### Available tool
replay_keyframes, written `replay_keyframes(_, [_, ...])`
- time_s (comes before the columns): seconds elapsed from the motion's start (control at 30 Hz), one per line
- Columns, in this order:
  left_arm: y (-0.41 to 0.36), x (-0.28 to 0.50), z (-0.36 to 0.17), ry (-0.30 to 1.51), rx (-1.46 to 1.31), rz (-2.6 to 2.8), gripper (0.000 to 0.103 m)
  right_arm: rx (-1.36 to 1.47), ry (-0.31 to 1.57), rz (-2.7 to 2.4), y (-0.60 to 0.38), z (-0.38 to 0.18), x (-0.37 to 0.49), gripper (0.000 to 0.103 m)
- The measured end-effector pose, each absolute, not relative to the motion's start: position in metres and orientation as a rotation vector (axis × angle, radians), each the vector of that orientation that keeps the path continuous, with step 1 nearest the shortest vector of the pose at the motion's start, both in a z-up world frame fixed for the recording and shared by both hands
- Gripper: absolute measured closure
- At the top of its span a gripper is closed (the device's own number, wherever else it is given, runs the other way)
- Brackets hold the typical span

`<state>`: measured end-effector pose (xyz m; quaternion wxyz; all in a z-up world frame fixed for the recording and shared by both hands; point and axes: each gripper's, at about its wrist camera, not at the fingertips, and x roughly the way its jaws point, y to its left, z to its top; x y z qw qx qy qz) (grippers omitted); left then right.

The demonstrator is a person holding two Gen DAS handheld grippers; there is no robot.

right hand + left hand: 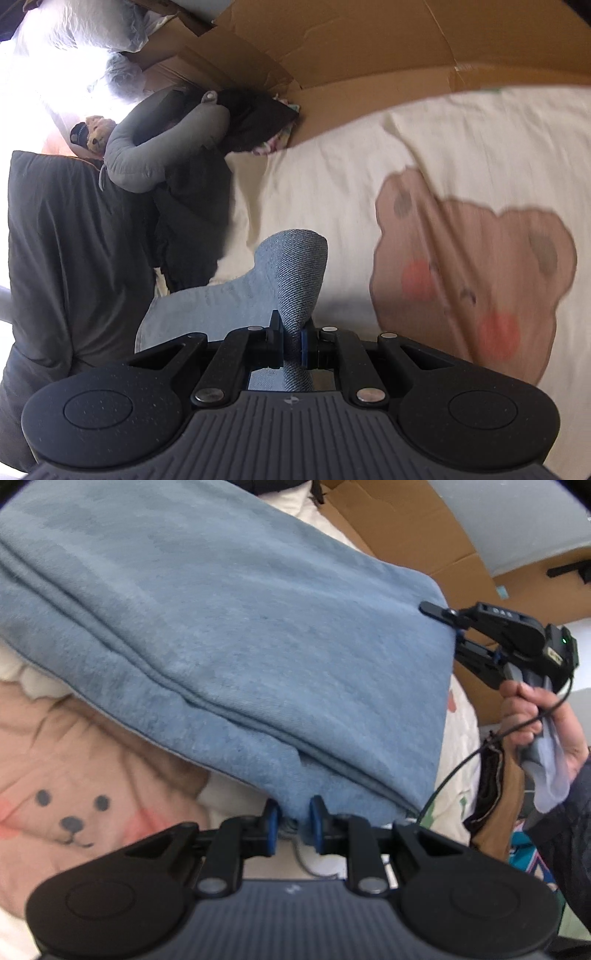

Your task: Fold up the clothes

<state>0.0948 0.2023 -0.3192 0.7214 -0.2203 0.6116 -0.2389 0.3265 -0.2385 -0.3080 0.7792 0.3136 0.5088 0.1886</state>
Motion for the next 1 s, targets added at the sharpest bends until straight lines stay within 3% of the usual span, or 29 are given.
replay_keyframes(0.33, [0.149, 0.115, -0.363, 1.360, -0.535, -0.487, 0.084, 0.629, 1.179, 0.392, -0.248, -0.354, 0.363, 0.094])
replay_keyframes(0.53, [0.144, 0.113, -0.371, 1.375, -0.532, -0.468, 0.081, 0.585, 1.226, 0.336, -0.258, -0.381, 0.354, 0.081])
replay_keyframes(0.87, [0.157, 0.100, -0.336, 1.414, -0.439, -0.467, 0.079, 0.392, 1.321, 0.502, -0.247, -0.378, 0.315, 0.077])
replay_keyframes(1.0, [0.156, 0.114, -0.310, 1.392, -0.389, -0.445, 0.079, 0.356, 1.295, 0.504, -0.247, -0.375, 0.284, 0.081])
